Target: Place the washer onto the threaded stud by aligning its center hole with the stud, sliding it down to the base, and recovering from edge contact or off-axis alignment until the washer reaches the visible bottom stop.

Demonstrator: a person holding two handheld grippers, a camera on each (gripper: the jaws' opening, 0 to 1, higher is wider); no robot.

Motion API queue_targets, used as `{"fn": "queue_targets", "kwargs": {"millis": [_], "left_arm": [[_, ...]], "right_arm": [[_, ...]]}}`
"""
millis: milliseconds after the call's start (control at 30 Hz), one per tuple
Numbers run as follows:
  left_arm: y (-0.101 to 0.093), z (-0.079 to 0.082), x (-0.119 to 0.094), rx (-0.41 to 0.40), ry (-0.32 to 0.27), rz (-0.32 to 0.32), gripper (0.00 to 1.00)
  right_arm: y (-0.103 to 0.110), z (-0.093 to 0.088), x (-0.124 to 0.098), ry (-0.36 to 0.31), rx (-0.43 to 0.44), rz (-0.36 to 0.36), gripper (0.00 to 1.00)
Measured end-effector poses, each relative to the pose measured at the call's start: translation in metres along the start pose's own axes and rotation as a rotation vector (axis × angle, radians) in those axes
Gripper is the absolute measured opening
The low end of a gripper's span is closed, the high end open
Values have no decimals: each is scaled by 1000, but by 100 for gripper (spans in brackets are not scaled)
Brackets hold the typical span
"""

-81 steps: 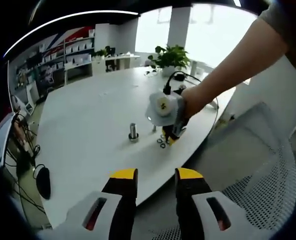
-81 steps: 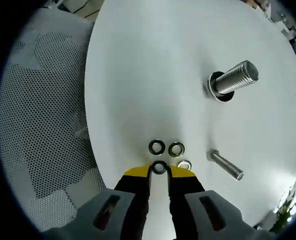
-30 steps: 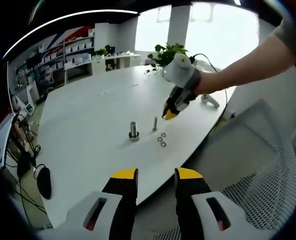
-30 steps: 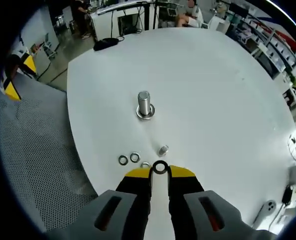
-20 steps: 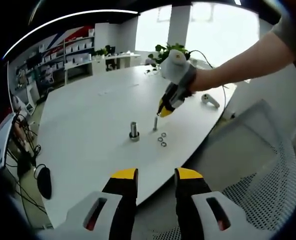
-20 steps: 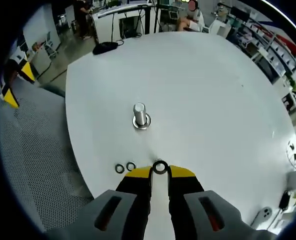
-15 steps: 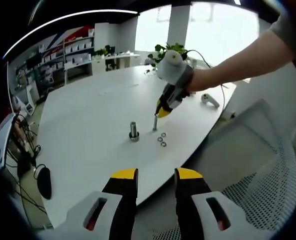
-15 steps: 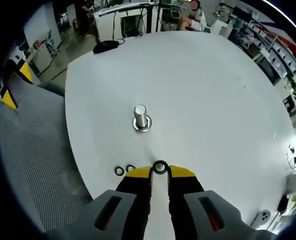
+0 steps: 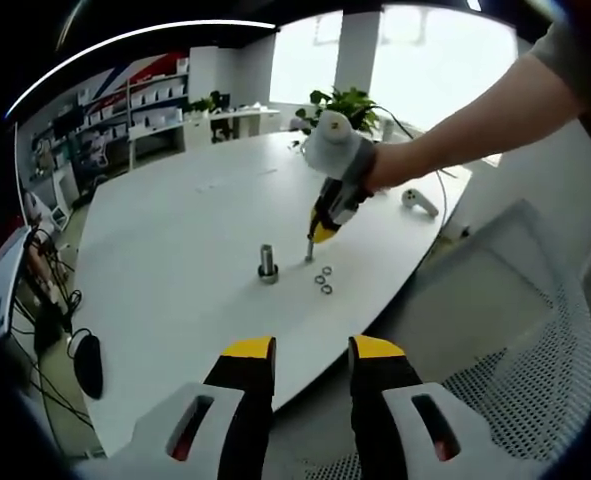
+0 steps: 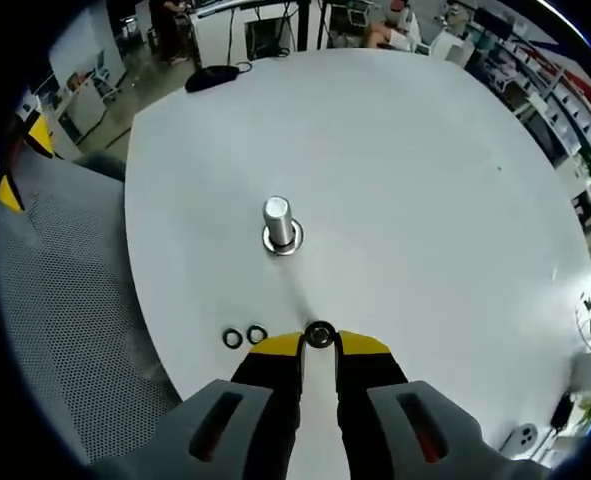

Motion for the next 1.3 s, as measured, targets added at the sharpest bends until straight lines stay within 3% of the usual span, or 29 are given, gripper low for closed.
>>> {"fn": "queue_targets", "kwargs": {"millis": [467, 800, 1300], "left_arm": [[0, -1, 0, 0, 7, -2, 27], [-1, -1, 0, 4, 5, -9, 26], [-1, -2, 1, 7, 15, -12, 26]], "right_arm": [[0, -8, 30, 64, -5, 22, 14], [-5, -12, 38, 109, -14, 28, 14], [-11, -13, 43, 97, 26, 32, 15]]}}
Point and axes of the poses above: the point that each gripper's makers call its tool centre point, and the gripper's own axes: x roughly forward along the fingers, y roughly to its left, z roughly out of its top, the point moved 7 cm from there along -x, roughly backward along the fingers, and after that the axes turned 8 degrees about z, right-handed, at the moved point
